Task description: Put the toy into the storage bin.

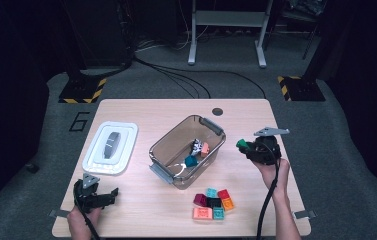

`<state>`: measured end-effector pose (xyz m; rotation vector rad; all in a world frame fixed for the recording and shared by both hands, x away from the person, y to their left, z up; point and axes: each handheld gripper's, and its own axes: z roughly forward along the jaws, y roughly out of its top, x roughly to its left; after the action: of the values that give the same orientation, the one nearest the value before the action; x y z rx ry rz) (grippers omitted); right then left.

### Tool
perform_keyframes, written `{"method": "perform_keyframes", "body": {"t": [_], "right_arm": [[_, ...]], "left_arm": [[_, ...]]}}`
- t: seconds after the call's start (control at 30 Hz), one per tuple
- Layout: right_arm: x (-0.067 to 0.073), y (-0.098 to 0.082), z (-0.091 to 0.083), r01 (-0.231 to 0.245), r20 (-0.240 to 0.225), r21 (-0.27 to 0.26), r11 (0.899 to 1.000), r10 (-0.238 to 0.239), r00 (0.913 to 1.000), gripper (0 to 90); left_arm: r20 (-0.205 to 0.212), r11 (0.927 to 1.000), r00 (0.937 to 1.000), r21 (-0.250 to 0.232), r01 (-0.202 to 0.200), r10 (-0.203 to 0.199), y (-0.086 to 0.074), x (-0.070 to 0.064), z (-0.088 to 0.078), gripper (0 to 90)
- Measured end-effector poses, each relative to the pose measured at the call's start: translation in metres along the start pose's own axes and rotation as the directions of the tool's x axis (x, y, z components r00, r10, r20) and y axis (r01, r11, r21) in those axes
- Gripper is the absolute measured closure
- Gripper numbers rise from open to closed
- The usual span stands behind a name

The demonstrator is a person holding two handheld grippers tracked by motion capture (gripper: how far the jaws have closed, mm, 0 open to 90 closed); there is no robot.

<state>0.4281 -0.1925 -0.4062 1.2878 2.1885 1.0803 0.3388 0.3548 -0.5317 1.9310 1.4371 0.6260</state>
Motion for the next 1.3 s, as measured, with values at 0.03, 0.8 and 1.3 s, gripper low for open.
{"method": "perform_keyframes", "body": {"t": [0.03, 0.8, 1.3], "right_arm": [[0.000, 0.002, -0.001, -0.003, 0.000, -0.002, 1.000, 0.003, 1.0000, 67.0], [0.001, 0.055, -0.004, 0.034, 0.001, -0.035, 0.999, -0.034, 0.9994, 67.0], [0.033, 0.080, 0.027, 0.111, -0.097, -0.011, 0.994, -0.112, 0.9889, 66.9]], "left_arm": [[0.000, 1.0000, 1.0000, 0.000, 0.000, 0.000, 0.000, 0.000, 0.000, 5.9], [0.000, 1.0000, 1.0000, -0.001, 0.001, -0.001, 0.000, 0.000, 0.000, 5.9], [0.000, 1.0000, 1.0000, 0.000, 0.001, -0.001, 0.000, 0.000, 0.000, 5.9]]}}
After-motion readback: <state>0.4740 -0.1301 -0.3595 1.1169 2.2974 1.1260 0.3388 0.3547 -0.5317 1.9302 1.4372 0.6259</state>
